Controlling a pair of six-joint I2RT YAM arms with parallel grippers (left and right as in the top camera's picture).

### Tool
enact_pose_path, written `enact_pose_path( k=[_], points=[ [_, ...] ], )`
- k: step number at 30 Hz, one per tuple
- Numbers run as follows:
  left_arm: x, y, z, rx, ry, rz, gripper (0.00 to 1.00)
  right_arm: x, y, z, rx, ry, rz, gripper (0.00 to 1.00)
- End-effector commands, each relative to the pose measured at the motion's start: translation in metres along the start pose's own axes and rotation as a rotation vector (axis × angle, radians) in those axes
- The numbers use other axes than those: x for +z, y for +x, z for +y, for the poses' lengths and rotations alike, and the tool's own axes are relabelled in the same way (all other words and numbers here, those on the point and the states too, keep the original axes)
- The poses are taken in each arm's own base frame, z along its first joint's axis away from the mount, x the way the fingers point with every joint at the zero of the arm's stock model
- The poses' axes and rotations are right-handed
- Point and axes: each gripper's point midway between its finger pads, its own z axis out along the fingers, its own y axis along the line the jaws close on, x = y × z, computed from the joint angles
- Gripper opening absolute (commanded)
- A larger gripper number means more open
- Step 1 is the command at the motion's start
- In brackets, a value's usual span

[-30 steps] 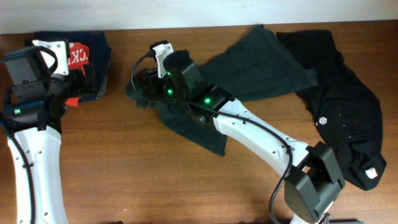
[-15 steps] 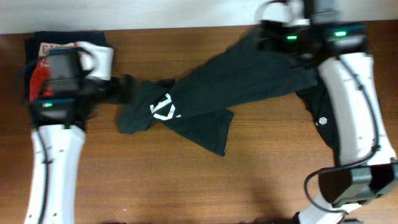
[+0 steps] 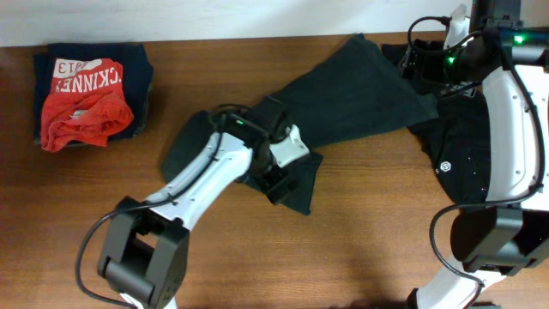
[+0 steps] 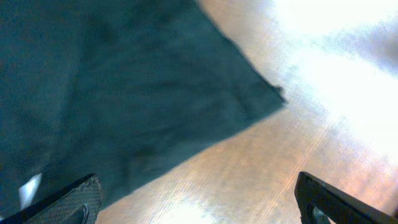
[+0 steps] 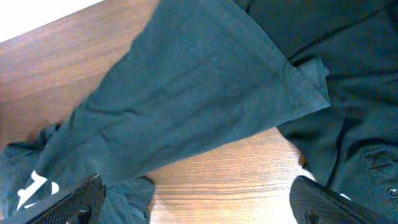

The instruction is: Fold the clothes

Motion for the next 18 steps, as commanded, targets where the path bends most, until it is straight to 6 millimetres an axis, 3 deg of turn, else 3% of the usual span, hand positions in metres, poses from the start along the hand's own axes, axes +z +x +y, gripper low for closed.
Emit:
enact_pose_path(
  k=[1,6,12,15,18],
  points=[
    [0.011,-0.004,-0.026,0.135,0.042,0.026,0.99,0.012,0.003,-0.003,0.0,-0.006,0.034,0.99],
    [0.034,-0.004,-0.039,0.159,0.069,0.07,0.99,0.014,0.007,-0.004,0.004,-0.003,0.051,0.99],
    [0.05,0.002,-0.044,-0.001,0.072,0.121,0.98,0.014,0.007,-0.007,-0.007,0.016,0.05,0.99],
    [0.053,-0.013,-0.042,-0.108,0.043,0.07,0.9,0.014,0.008,-0.009,-0.006,0.023,0.054,0.99],
    [0.058,-0.026,-0.037,-0.228,-0.028,0.031,0.75,0.014,0.009,-0.009,-0.005,0.025,0.06,0.99]
  ],
)
